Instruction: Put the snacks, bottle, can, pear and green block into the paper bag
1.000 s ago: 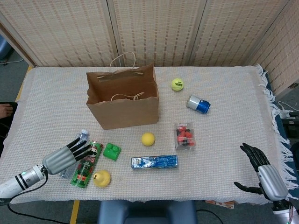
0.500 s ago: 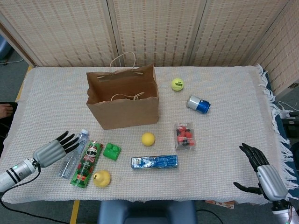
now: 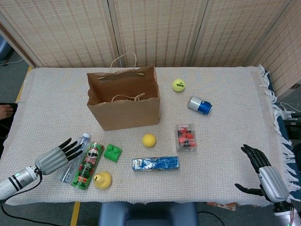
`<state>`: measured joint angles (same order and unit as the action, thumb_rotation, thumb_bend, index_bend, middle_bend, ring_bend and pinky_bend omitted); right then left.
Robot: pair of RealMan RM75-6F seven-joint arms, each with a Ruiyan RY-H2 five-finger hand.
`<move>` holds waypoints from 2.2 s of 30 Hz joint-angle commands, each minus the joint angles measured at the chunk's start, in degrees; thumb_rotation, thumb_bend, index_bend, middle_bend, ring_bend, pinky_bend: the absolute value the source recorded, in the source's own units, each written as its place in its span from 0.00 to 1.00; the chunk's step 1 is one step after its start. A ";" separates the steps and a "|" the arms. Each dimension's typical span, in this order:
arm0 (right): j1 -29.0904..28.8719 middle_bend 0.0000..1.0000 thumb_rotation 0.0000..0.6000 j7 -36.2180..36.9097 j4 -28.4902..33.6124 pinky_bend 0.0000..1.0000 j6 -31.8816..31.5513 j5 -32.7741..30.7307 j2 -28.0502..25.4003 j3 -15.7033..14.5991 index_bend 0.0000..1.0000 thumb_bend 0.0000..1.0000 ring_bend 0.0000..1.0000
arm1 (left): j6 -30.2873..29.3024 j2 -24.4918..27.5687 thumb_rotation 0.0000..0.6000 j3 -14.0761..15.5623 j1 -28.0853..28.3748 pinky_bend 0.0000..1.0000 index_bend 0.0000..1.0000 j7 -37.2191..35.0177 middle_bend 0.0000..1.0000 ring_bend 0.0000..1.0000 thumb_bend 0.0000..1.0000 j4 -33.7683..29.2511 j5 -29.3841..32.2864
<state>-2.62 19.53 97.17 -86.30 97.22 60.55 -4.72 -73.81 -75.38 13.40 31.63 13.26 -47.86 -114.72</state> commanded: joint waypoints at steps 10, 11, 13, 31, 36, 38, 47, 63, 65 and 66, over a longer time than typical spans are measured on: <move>-0.22 0.00 1.00 1.39 0.81 0.00 0.73 -0.02 -0.56 -0.41 0.00 0.00 0.00 | -10.95 -3.90 1.00 2.75 -2.94 0.05 0.00 -1.28 0.00 0.00 0.39 12.23 -3.98; -0.23 0.00 1.00 1.43 0.87 0.00 0.76 0.09 -0.59 -0.48 0.00 0.00 0.00 | -11.23 -4.33 1.00 2.85 -2.99 0.05 0.00 -1.28 0.00 0.00 0.39 13.06 -4.08; -0.28 0.00 1.00 1.47 1.04 0.00 0.85 0.25 -0.61 -0.58 0.00 0.00 0.00 | -11.59 -5.23 1.00 3.08 -2.97 0.05 0.00 -1.55 0.00 0.00 0.39 14.76 -4.22; -0.74 0.00 1.00 1.65 2.04 0.00 2.20 -0.58 -0.85 -0.59 0.00 0.00 0.00 | -9.15 -10.53 1.00 6.40 -0.94 0.05 0.00 -2.17 0.00 0.00 0.40 21.39 -5.73; -0.74 0.00 1.00 1.63 2.11 0.00 2.16 -0.60 -0.82 -0.56 0.00 0.00 0.00 | -7.03 -11.25 1.00 7.10 0.36 0.28 0.19 -4.53 0.05 0.06 0.48 21.53 -5.48; -0.71 0.00 1.00 1.81 2.07 0.00 2.07 -0.66 -0.83 -0.51 0.00 0.00 0.00 | -6.94 -11.39 1.00 7.74 0.74 0.48 0.34 -5.69 0.23 0.22 0.53 21.57 -5.79; -0.77 0.00 1.00 2.06 2.10 0.00 2.13 -0.79 -0.96 -0.45 0.00 0.00 0.00 | -10.80 -9.13 1.00 6.93 0.85 0.78 0.66 -6.29 0.64 0.58 0.64 19.73 -4.12; -0.55 0.00 1.00 2.50 1.94 0.00 1.50 -0.09 -1.17 -0.67 0.00 0.00 0.00 | -20.76 0.97 1.00 -4.94 -1.75 0.84 0.74 -8.70 0.73 0.66 0.68 8.83 9.46; -0.56 0.00 1.00 2.40 1.95 0.00 1.51 0.05 -1.16 -0.74 0.00 0.00 0.00 | -22.66 1.60 1.00 -9.26 -1.60 0.83 0.74 -10.48 0.73 0.66 0.68 4.32 13.46; -0.55 0.00 1.00 2.36 1.95 0.00 1.47 0.13 -1.15 -0.76 0.00 0.00 0.00 | -23.45 1.99 1.00 -10.80 -1.16 0.83 0.74 -10.45 0.73 0.66 0.68 2.56 14.41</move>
<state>-3.17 21.90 99.12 -84.83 97.35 59.40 -5.46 -94.30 -74.88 7.98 30.59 5.00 -39.76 -105.14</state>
